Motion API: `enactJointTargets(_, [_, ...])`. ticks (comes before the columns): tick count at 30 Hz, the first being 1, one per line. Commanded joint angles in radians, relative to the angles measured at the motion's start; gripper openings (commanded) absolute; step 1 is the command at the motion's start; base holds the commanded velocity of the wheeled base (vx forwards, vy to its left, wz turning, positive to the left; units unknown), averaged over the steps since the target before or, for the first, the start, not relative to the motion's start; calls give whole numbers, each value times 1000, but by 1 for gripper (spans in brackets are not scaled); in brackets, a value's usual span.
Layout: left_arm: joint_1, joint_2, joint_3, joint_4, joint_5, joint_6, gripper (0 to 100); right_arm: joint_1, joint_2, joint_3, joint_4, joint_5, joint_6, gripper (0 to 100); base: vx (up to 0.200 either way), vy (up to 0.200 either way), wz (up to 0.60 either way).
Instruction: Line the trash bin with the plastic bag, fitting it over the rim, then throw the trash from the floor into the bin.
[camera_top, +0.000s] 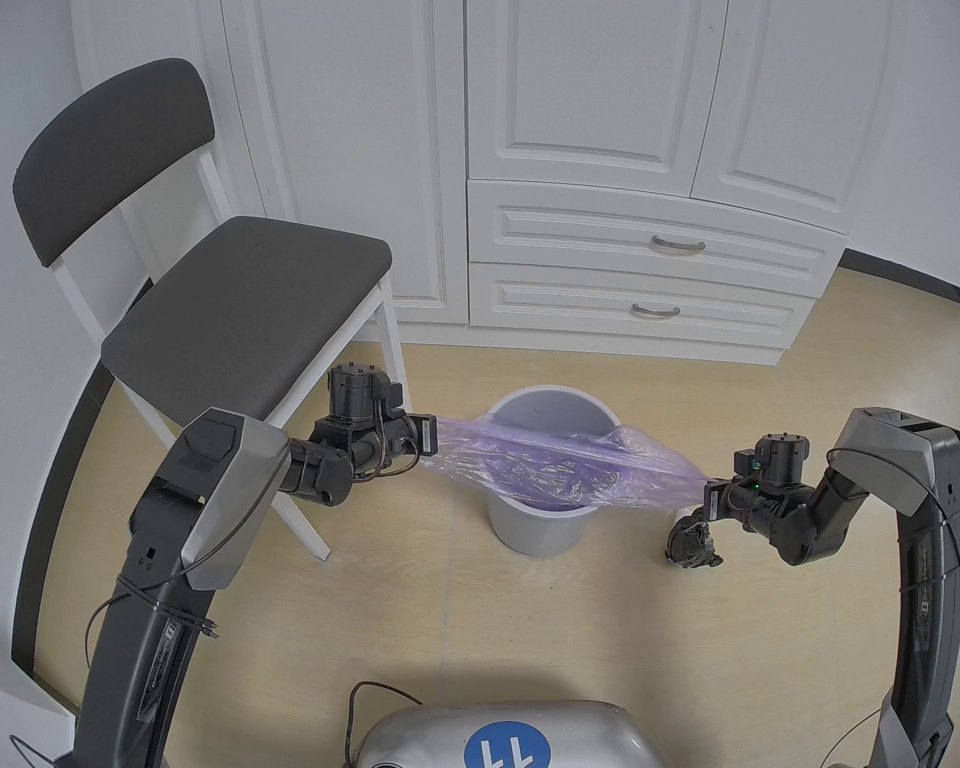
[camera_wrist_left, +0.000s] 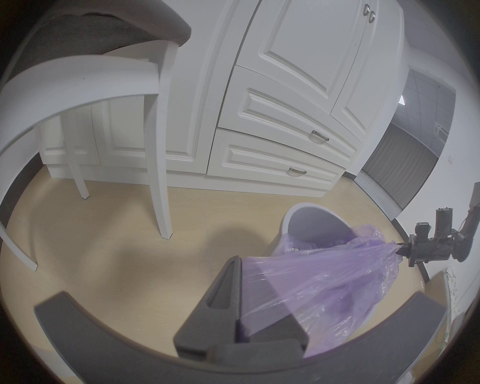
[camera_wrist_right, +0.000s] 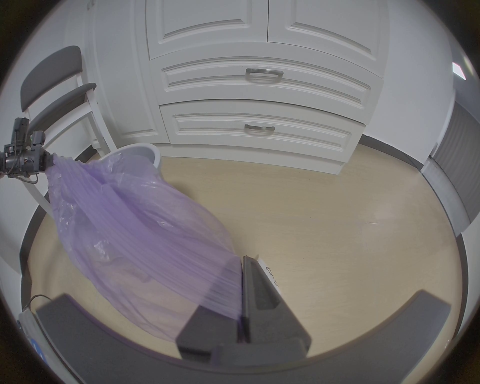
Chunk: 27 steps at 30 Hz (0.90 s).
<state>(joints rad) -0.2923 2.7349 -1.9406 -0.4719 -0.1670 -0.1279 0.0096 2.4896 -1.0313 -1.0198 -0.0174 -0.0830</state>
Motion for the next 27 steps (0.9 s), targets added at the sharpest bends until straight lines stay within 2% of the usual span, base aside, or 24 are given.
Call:
enactJointTargets(1, [9, 8, -23, 10, 4, -1, 0, -3, 3, -4, 1, -4, 0, 0, 0, 0, 0])
enactJointTargets(6, [13, 8, -24, 10, 4, -1, 0, -5, -5, 5, 1, -6, -3, 0, 0, 0, 0])
enactJointTargets(11, [12, -7, -3, 10, 4, 1, 0, -3, -31, 51, 1, -6, -49, 0, 0, 0, 0])
enactJointTargets(15, [13, -27, 29, 12, 4, 7, 0, -3, -46, 85, 1, -7, -96, 0, 0, 0, 0])
enactJointTargets(16, [13, -46, 62, 27, 3, 25, 0, -7, -63, 120, 1, -6, -139, 0, 0, 0, 0])
enactJointTargets(20, [13, -90, 134, 59, -17, 76, 0, 0, -80, 169, -2, -6, -190, 0, 0, 0, 0])
enactJointTargets(27, [12, -121, 192, 67, -49, 99, 0, 10, -90, 195, 0, -4, -198, 0, 0, 0, 0])
